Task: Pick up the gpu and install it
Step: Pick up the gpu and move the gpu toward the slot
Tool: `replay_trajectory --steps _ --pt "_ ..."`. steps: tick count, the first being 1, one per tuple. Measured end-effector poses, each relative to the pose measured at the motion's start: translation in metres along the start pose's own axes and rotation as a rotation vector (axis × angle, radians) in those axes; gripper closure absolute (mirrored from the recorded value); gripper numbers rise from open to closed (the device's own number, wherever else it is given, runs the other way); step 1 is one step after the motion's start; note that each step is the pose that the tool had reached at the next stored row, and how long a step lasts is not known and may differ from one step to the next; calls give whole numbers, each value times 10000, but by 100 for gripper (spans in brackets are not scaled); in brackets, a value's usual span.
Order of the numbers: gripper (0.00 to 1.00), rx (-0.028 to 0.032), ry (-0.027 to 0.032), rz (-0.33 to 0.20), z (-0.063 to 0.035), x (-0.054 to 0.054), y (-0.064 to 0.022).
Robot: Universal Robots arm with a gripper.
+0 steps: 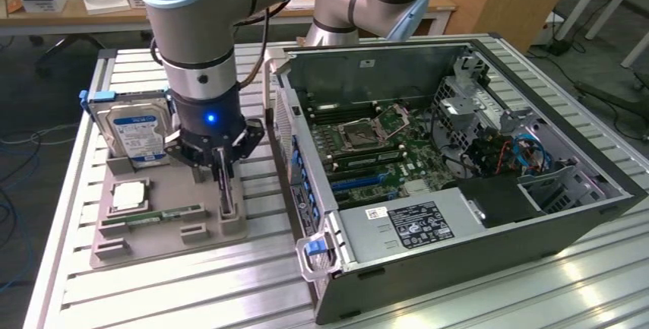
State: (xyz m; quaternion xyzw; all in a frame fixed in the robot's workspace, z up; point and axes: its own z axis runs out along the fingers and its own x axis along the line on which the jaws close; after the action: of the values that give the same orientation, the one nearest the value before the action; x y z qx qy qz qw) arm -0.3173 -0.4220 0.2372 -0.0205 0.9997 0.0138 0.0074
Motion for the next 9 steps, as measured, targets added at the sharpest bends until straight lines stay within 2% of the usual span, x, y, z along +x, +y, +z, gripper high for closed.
replay_trajectory --steps 9 --pt "73 2 -45 -1 -131 -2 4"
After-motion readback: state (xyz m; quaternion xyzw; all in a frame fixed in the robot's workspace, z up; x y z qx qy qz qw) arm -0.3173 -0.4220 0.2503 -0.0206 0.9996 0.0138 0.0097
